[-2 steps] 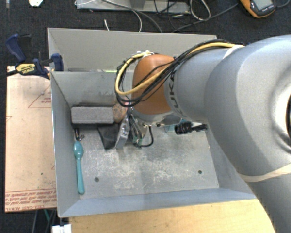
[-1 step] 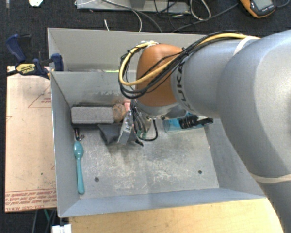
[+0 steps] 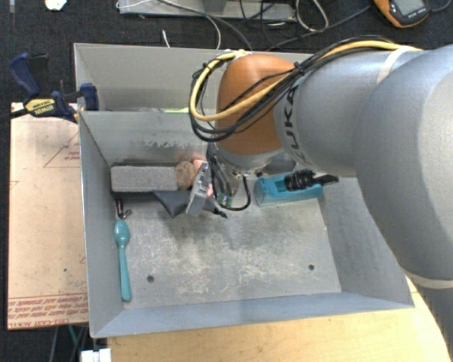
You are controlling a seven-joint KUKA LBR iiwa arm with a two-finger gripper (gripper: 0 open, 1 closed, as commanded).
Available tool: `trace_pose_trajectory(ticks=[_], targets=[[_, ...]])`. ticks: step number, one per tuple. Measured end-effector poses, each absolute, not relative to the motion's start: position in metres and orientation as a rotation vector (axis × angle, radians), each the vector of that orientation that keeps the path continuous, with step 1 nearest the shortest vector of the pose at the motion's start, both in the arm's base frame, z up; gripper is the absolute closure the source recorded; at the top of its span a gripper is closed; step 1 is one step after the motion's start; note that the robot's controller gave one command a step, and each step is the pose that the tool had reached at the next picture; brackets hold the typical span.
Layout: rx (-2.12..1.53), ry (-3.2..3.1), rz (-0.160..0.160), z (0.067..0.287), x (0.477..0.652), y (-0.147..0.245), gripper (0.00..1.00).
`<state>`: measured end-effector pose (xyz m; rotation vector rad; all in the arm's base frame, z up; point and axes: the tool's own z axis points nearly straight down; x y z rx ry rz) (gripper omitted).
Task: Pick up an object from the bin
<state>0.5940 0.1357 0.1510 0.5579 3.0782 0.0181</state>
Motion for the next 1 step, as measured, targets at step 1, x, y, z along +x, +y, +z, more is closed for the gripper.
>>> trace_pose_trajectory(ticks=[1], targets=[[0.556, 3.077, 0.02, 0.1738, 0.5945, 0.1359, 1.0]])
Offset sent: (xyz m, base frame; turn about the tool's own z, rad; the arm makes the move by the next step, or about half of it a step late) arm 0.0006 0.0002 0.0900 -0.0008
